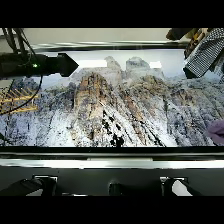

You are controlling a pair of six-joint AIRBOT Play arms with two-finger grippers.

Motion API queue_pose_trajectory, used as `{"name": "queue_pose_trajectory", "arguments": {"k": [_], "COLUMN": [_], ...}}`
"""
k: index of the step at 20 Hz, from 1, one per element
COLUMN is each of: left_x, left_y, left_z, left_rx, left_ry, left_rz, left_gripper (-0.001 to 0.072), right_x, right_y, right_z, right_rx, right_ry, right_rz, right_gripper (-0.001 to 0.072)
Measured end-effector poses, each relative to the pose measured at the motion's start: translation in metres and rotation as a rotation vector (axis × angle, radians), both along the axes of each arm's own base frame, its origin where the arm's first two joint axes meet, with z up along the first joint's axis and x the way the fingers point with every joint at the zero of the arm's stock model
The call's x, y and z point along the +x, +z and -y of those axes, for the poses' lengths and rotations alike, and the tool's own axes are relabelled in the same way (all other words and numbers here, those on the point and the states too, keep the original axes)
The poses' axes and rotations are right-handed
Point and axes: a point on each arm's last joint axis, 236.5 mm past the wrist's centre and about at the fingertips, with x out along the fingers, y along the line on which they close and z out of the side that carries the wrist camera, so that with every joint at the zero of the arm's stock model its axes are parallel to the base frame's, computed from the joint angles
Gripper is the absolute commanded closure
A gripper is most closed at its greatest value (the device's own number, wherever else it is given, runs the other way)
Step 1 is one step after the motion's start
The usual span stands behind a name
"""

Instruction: Fold the clothes and pants, and hang the long-sleeved shirts on hangers.

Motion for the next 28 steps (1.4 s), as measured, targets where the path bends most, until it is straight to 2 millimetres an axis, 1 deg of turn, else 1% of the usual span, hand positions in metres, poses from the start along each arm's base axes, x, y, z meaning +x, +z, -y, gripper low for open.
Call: {"name": "queue_pose_trajectory", "arguments": {"k": [3,5,7,8,9,10,11,13,15,17,19,20,21,22,23,24,25,26,27,28], "left_x": [0.000,0.000,0.000,0.000,0.000,0.000,0.000,0.000,0.000,0.002,0.003,0.004,0.005,0.007,0.008,0.008,0.009,0.008,0.007,0.004], "left_y": [0.000,0.000,0.000,0.000,0.000,0.000,0.000,0.000,0.000,0.002,0.003,0.004,0.004,0.004,0.004,0.004,0.003,0.000,-0.003,-0.008], "left_z": [0.000,0.000,0.000,0.000,0.000,0.000,0.000,0.000,-0.001,-0.006,-0.011,-0.014,-0.017,-0.020,-0.023,-0.026,-0.028,-0.031,-0.034,-0.039], "left_rx": [0.001,0.001,0.001,0.001,-0.001,-0.004,-0.009,-0.021,-0.036,-0.056,-0.073,-0.077,-0.083,-0.086,-0.087,-0.088,-0.086,-0.081,-0.074,-0.058], "left_ry": [0.000,0.000,0.000,0.000,0.002,0.004,0.009,0.019,0.035,0.059,0.085,0.094,0.106,0.117,0.124,0.131,0.136,0.142,0.147,0.153], "left_rz": [0.000,0.000,0.000,0.000,-0.001,-0.004,-0.008,-0.017,-0.028,-0.038,-0.046,-0.048,-0.051,-0.053,-0.053,-0.056,-0.062,-0.076,-0.091,-0.111], "left_gripper": [-0.0012,-0.0013,-0.0013,-0.0013,-0.0013,-0.0013,-0.0013,-0.0013,-0.0013,-0.0013,-0.0013,-0.0013,-0.0013,-0.0013,-0.0013,-0.0006,0.0061,0.0189,0.0373,0.0581], "right_x": [-0.017,-0.023,-0.025,-0.024,-0.023,-0.021,-0.022,-0.026,-0.037,-0.057,-0.076,-0.080,-0.075,-0.061,-0.040,-0.007,0.029,0.071,0.110,0.148], "right_y": [-0.008,-0.016,-0.020,-0.021,-0.023,-0.021,-0.021,-0.025,-0.015,0.006,0.038,0.049,0.058,0.063,0.063,0.056,0.046,0.029,0.010,-0.014], "right_z": [0.021,0.031,0.036,0.037,0.038,0.038,0.036,0.032,0.020,-0.002,-0.030,-0.041,-0.052,-0.061,-0.068,-0.074,-0.084,-0.097,-0.114,-0.137], "right_rx": [0.042,0.078,0.097,0.102,0.109,0.103,0.111,0.135,0.120,0.068,-0.025,-0.054,-0.072,-0.067,-0.046,0.004,0.056,0.118,0.174,0.229], "right_ry": [-0.019,-0.021,-0.014,-0.004,0.004,0.016,0.023,0.023,0.030,0.037,0.068,0.100,0.160,0.249,0.346,0.465,0.587,0.718,0.832,0.949], "right_rz": [0.052,0.077,0.099,0.109,0.109,0.111,0.113,0.119,0.141,0.177,0.242,0.290,0.344,0.392,0.411,0.406,0.379,0.317,0.242,0.144], "right_gripper": [0.0668,0.0666,0.0663,0.0597,0.0410,0.0189,0.0048,0.0042,0.0042,0.0044,0.0059,0.0089,0.0129,0.0134,0.0190,0.0359,0.0445,0.0582,0.0654,0.0662]}}
